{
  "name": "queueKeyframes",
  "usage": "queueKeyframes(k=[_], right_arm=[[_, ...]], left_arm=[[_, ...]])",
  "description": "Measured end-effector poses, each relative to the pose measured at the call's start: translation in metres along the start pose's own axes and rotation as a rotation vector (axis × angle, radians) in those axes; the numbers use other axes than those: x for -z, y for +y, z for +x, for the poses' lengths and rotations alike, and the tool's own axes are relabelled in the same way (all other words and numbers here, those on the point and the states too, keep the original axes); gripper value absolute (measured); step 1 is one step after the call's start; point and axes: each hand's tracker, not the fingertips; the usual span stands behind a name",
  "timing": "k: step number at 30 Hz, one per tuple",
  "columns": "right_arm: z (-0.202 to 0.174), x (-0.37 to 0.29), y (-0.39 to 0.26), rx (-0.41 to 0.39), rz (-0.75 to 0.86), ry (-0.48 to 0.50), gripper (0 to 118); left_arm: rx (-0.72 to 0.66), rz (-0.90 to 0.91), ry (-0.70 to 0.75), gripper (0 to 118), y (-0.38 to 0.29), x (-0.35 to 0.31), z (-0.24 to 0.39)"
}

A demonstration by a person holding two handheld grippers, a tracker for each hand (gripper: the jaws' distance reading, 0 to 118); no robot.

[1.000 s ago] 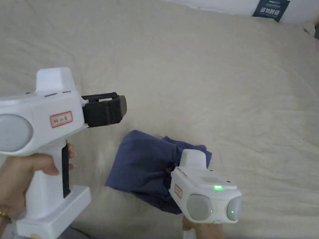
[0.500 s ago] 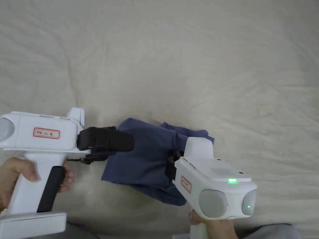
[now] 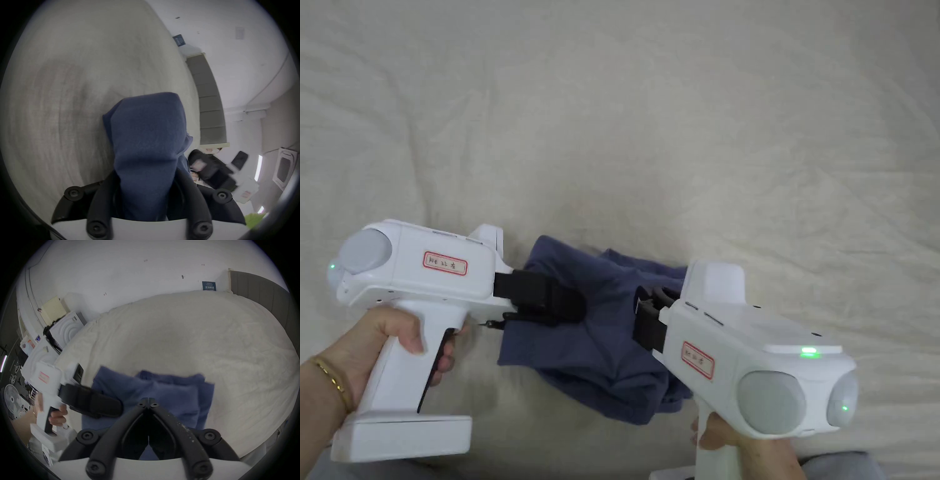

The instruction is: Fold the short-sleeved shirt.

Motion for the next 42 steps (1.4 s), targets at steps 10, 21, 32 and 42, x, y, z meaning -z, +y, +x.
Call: queueKeyframes(k=[10,21,32,42], right_arm=[[0.007,-0.084,0.062,-0.012,0.188,0.124,1],[0.006,-0.079,0.063,0.064,0.161,0.102,1],[-0.017,-0.038,0.061,0.079,0.116,0.090,1],[0.000,-0.100,0.076,-0.078,0.250,0.007,1]], left_arm=[[0.079,0.028,0.410,25,0.019,-0.092,0.036],[-0.201,0.328,1.030,25,0.038,-0.342,-0.069],[-0.100,0.668,1.642,77,0.026,-0.390,-0.099],[0.267,1.075,1.406,0,0.009,-0.352,0.060]])
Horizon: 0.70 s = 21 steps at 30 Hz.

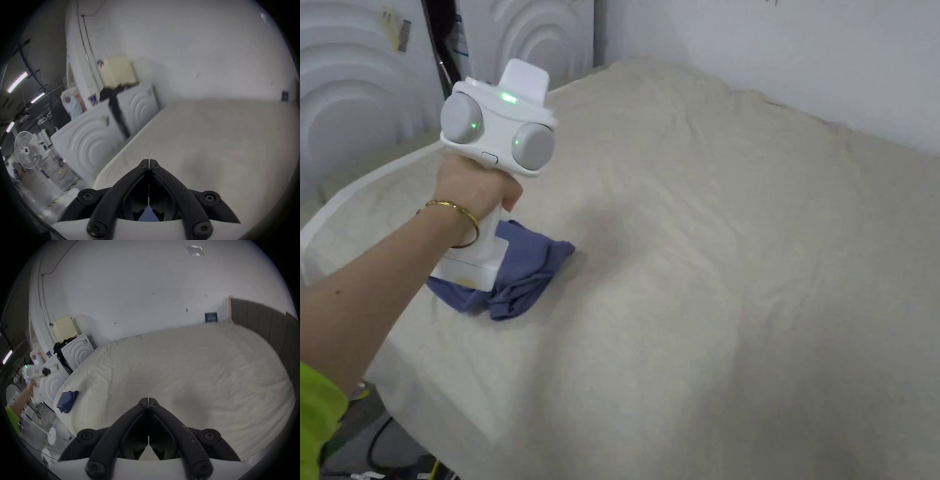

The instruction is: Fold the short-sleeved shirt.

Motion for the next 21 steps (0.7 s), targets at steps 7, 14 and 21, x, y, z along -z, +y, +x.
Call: queueKeyframes(k=[7,14,21], right_arm=[[-0.001,-0.064,0.034,-0.189,0.238,-0.138,1],[-0.001,-0.111,0.044,-0.231,0.405,-0.189,1],[0.012,-0.130,0.029,-0.247,0.506,-0.311,1]], left_arm=[[-0.098,0.352,-0.324,0,0.047,-0.145,0.074],[-0.156,0.455,-0.506,0,0.036,-0.226,0.143],[-0.141,0.412,-0.614,0,-0.025,-0.262,0.193]])
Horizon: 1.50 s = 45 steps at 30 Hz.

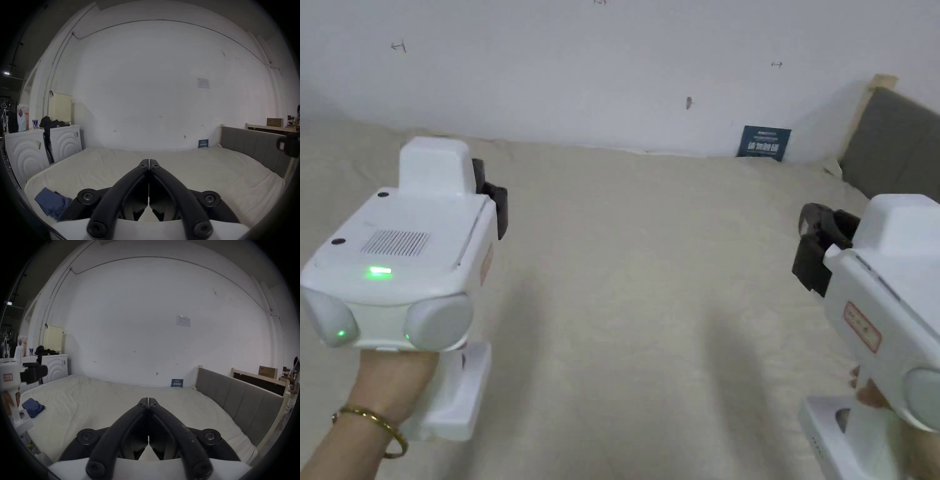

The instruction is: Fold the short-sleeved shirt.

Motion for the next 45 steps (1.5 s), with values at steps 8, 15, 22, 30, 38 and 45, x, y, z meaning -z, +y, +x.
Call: queueKeyframes(k=[8,15,22,30,38,45], right_arm=[[0.018,-0.010,-0.043,0.039,-0.038,-0.033,1],[0.020,-0.006,-0.072,0.084,-0.118,-0.024,2],[0.020,-0.002,-0.071,0.102,-0.129,0.003,104],[0.013,-0.006,-0.069,0.110,-0.114,-0.004,118],[0.014,-0.009,-0.069,0.113,-0.117,-0.003,118],[0.016,-0.011,-0.070,0.133,-0.120,-0.005,118]], left_arm=[[0.024,-0.078,0.008,0,-0.053,-0.017,0.007],[0.001,-0.119,0.021,3,-0.063,-0.024,0.004],[0.004,-0.150,0.015,118,-0.066,-0.023,0.003],[0.019,-0.139,0.012,118,-0.066,-0.030,0.007],[0.023,-0.121,0.016,118,-0.065,-0.035,0.009],[0.021,-0.127,0.012,118,-0.066,-0.036,0.010]])
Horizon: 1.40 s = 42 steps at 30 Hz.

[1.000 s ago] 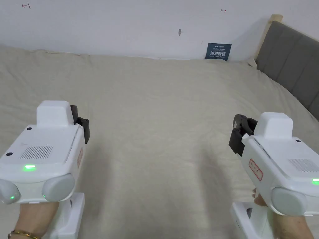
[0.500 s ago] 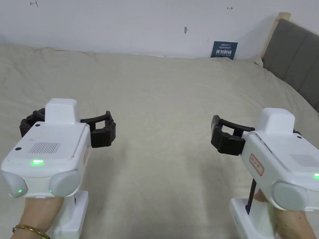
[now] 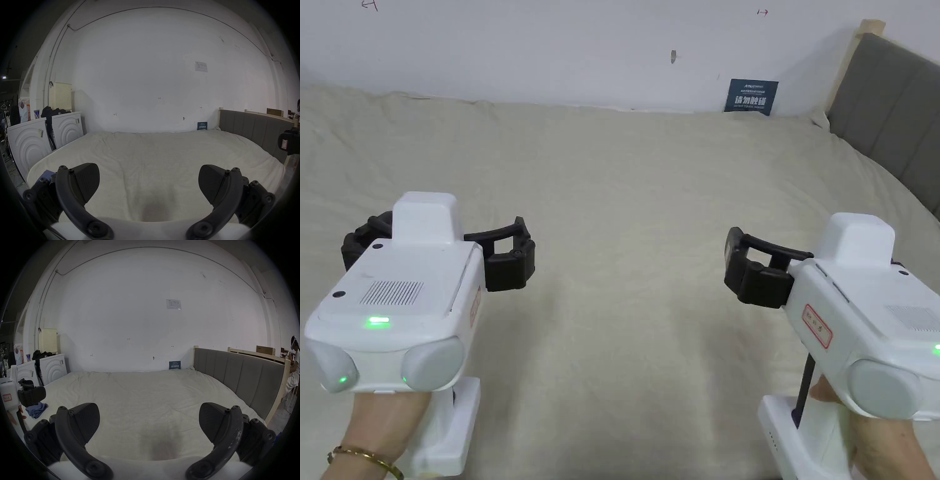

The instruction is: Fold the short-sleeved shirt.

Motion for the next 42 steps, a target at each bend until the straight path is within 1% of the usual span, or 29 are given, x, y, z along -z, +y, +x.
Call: queueKeyframes(k=[6,42], right_arm=[[0.0007,-0.0010,0.0013,0.006,-0.002,0.008,118],[-0.0046,-0.0052,-0.0003,-0.019,-0.002,0.025,118]], left_arm=[[-0.001,0.006,0.000,118,-0.0009,0.0014,-0.0007],[0.007,0.002,0.000,118,-0.0017,-0.0014,0.0030]])
